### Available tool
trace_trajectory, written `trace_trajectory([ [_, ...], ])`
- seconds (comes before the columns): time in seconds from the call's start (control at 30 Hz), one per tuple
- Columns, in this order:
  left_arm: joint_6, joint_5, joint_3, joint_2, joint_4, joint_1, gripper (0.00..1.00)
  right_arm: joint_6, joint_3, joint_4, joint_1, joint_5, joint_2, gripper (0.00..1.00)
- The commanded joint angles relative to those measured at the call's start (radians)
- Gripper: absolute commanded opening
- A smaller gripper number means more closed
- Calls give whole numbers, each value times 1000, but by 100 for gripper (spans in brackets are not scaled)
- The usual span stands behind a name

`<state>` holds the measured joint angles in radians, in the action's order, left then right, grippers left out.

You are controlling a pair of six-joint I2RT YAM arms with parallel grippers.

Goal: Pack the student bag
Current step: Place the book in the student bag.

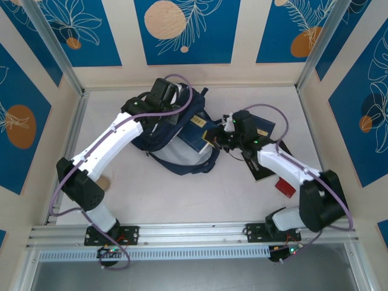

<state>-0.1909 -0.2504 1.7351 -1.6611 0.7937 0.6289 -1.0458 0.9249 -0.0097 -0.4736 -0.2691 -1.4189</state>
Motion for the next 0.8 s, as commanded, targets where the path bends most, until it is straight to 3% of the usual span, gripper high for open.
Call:
trace_trajectory([
  [0.0,-34,16,20,82,-114,-1,0,-19,121,132,-64,14,-100,0],
  [0.23,-87,0,-5,118,-118,-1,0,-173,273,168,-103,107,-360,0],
  [0.47,-103,3,-11,136,-125,-1,0,-176,418,165,-137,153,-531,0],
  [0.67,-113,-9,-18,133,-124,-1,0,-163,506,162,-142,103,-619,18],
  [0.77,-124,-37,-30,141,-120,-3,0,-163,437,194,-135,91,-569,40],
])
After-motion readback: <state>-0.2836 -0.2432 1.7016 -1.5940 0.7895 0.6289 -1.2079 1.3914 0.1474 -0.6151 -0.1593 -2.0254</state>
